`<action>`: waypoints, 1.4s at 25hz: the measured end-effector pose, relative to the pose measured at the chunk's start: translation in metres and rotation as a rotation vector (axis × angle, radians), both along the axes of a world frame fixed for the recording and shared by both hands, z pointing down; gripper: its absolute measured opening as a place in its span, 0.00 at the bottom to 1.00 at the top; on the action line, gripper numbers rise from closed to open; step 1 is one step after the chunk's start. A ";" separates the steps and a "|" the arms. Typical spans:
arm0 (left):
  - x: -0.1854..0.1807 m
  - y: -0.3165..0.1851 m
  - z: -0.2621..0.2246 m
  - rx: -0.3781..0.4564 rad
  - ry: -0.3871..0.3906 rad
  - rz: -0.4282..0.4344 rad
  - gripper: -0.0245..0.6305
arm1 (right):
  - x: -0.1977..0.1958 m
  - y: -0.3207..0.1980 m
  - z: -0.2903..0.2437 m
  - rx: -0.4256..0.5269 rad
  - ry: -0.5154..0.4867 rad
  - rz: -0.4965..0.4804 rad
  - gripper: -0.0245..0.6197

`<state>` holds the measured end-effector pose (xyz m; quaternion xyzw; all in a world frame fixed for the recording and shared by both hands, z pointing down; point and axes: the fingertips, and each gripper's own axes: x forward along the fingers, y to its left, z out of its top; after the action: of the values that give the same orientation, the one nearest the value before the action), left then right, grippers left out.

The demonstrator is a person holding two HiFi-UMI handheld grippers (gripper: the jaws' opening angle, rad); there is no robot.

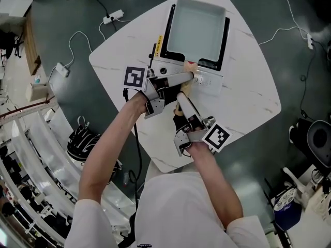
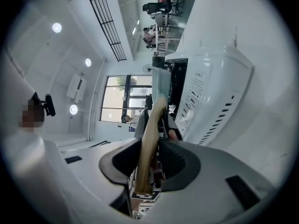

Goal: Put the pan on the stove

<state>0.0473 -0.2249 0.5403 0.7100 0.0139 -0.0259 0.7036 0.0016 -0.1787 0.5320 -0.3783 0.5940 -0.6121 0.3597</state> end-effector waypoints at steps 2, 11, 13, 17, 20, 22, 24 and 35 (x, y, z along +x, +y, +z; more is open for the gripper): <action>-0.001 0.001 0.002 0.015 -0.008 0.003 0.26 | 0.000 0.000 0.002 0.003 0.001 0.004 0.27; -0.025 0.013 0.002 0.021 -0.045 -0.084 0.43 | 0.011 0.007 0.001 -0.019 0.062 0.013 0.46; -0.038 0.018 -0.008 0.039 -0.048 -0.127 0.43 | 0.014 0.014 -0.006 -0.015 0.097 0.009 0.48; -0.071 0.036 -0.035 0.185 -0.124 -0.223 0.40 | 0.020 0.028 -0.027 0.021 0.238 -0.008 0.53; -0.094 0.058 -0.054 0.306 -0.186 -0.273 0.36 | 0.028 0.043 -0.043 0.043 0.380 -0.024 0.53; -0.108 0.072 -0.065 0.394 -0.242 -0.312 0.28 | 0.032 0.056 -0.054 0.074 0.466 -0.052 0.53; -0.125 0.080 -0.076 0.484 -0.330 -0.374 0.20 | 0.033 0.065 -0.071 0.125 0.509 -0.069 0.52; -0.175 0.150 -0.155 0.805 -0.745 -0.589 0.03 | 0.050 0.118 -0.177 0.342 0.949 -0.133 0.31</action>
<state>-0.1277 -0.0753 0.3856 0.8551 -0.4202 0.0379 0.3014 0.0514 -0.0602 0.3553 -0.5120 0.8064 -0.2883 0.0671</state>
